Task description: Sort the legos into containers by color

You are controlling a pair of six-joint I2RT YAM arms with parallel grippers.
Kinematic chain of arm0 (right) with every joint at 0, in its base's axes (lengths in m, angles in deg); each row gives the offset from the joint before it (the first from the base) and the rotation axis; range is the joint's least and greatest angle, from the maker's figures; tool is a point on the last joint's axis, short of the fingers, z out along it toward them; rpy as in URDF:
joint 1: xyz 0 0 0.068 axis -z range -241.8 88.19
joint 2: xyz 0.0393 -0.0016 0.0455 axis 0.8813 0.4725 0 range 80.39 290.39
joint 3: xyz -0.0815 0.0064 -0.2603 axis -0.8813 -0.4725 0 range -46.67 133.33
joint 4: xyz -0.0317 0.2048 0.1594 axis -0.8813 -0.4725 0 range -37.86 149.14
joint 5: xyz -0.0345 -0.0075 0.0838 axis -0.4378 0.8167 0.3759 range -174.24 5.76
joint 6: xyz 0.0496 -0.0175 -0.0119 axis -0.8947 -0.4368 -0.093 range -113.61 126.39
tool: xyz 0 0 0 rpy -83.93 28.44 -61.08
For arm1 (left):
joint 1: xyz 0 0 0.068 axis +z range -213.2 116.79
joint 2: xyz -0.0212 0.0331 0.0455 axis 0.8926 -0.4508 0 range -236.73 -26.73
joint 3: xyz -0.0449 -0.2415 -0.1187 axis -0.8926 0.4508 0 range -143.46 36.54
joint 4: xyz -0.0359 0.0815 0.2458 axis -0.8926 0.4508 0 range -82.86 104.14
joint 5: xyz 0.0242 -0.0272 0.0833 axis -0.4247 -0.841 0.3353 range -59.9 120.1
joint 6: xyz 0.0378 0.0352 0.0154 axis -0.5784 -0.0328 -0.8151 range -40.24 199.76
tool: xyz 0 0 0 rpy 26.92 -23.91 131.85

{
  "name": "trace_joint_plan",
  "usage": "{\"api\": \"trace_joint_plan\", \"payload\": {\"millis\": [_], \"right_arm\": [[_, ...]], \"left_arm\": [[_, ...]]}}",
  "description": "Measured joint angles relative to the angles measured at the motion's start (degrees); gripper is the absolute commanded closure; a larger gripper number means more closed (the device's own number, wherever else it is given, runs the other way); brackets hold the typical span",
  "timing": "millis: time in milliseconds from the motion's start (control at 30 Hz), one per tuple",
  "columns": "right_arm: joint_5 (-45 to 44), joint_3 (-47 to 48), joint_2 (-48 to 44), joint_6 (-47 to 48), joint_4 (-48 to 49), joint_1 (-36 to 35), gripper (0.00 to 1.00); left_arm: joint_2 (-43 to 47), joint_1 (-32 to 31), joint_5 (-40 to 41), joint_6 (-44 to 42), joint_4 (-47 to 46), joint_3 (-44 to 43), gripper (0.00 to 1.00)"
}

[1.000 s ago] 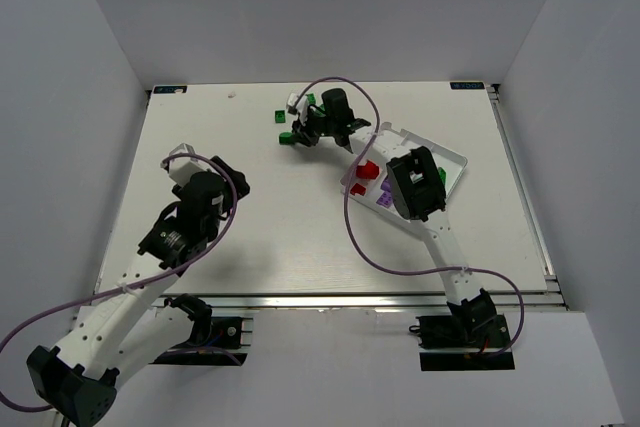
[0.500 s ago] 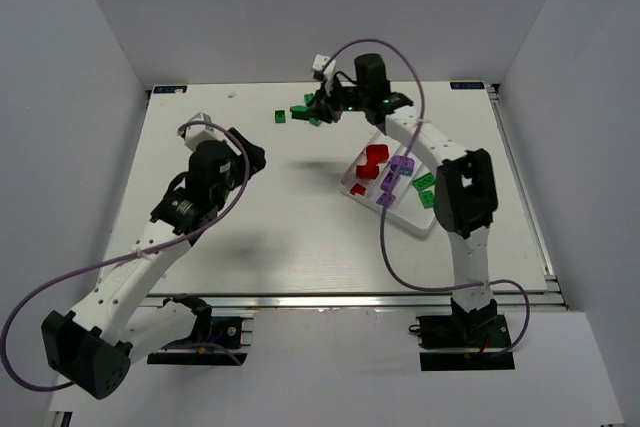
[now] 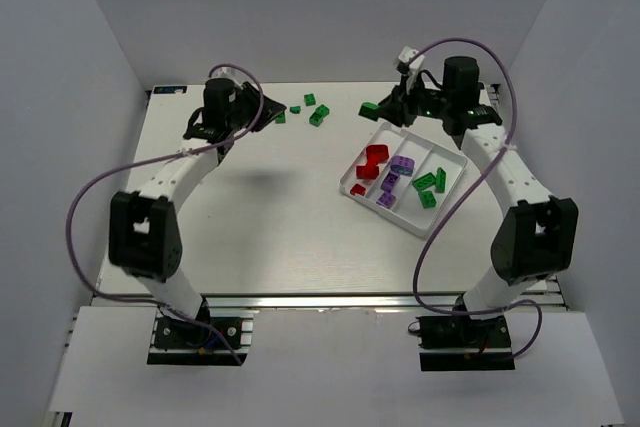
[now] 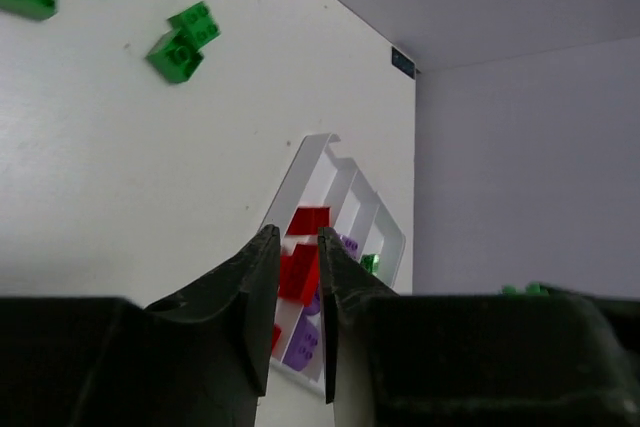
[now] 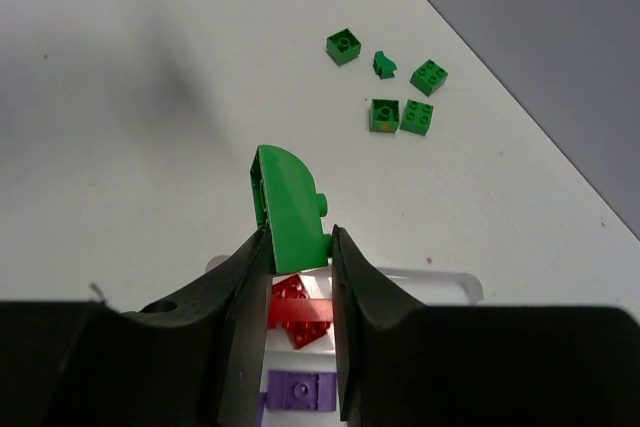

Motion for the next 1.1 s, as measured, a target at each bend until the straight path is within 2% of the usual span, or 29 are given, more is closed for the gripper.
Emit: {"api": "trace_joint_plan", "payload": {"millis": [133, 233, 367, 567, 833, 1100], "right_arm": [[1.18, -3.78, -5.05, -1.05, -0.44, 2.25, 1.00], [2.29, -6.03, -7.78, -1.64, -0.17, 3.17, 1.00], [3.82, -8.09, -8.98, -2.82, 0.61, 4.04, 1.00], [5.16, -11.76, -9.09, -4.68, 1.99, 5.49, 1.00], [6.23, -14.51, -9.18, -6.80, 4.79, 5.81, 1.00], [6.51, -16.52, -9.35, -9.46, 8.02, 5.79, 1.00]], "left_arm": [[-18.36, 0.35, -4.92, 1.90, -4.48, -14.16, 0.92], [-30.95, 0.33, -6.64, 2.45, -7.34, -26.29, 1.00], [-42.66, 0.35, -6.51, 3.61, -10.95, -37.46, 1.00], [-55.71, 0.39, -1.46, 6.03, -17.62, -50.34, 1.00], [-64.92, 0.39, 8.96, 7.89, -21.73, -59.52, 1.00], [-71.49, 0.55, 12.37, 10.97, -22.32, -65.57, 1.00]]}}
